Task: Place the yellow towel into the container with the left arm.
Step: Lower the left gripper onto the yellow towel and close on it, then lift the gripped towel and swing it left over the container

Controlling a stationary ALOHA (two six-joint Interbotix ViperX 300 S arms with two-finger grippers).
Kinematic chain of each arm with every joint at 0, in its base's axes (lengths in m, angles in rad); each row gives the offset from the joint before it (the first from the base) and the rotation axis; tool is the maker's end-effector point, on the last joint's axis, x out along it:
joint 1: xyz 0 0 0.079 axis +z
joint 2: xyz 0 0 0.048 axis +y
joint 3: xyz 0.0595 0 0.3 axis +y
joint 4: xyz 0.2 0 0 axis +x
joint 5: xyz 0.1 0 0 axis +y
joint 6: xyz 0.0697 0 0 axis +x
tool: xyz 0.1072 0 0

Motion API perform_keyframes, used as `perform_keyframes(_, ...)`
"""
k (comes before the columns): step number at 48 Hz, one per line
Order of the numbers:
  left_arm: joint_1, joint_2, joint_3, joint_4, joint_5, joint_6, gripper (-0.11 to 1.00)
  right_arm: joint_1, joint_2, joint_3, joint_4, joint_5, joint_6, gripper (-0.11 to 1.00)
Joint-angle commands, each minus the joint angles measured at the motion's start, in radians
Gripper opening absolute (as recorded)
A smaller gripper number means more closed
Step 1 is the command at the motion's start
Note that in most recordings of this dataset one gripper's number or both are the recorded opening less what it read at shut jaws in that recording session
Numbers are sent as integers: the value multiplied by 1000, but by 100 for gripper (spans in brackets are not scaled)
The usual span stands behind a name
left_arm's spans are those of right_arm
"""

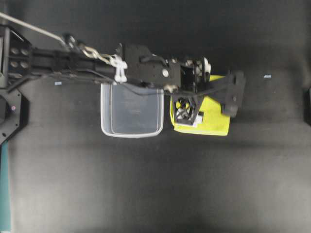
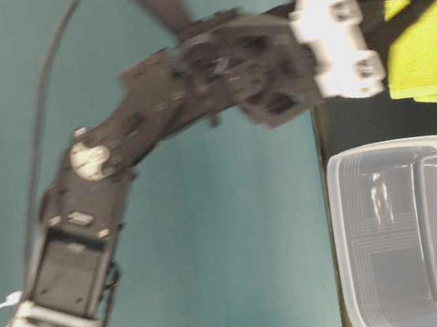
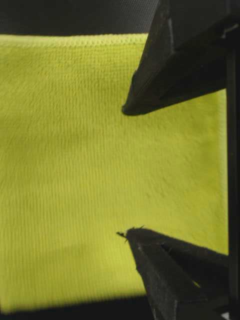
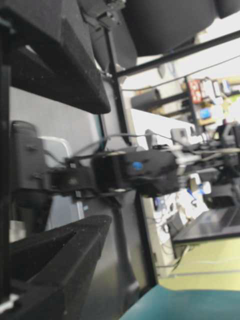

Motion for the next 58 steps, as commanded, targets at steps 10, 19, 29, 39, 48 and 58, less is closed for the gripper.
perform_keyframes(10, -8, 52, -26, 5, 2, 0, 91, -3, 8, -20, 3, 9, 3, 79)
perform_keyframes(19, -8, 54, -21, 5, 9, -5, 85, -3, 8, -17, 2, 9, 2, 79)
perform_keyframes(29, -18, 55, -37, 3, 51, 3, 35, -3, 8, -15, 2, 9, 2, 79)
perform_keyframes(39, -14, 37, -60, 3, 55, 5, 5, -3, 0, -20, 2, -8, 9, 79)
perform_keyframes(48, -17, -41, -135, 3, 80, 9, 5, -3, -2, -18, 2, -2, 9, 79)
perform_keyframes(58, 3, -207, -176, 3, 264, 9, 5, -3, -8, -21, 3, -14, 11, 79)
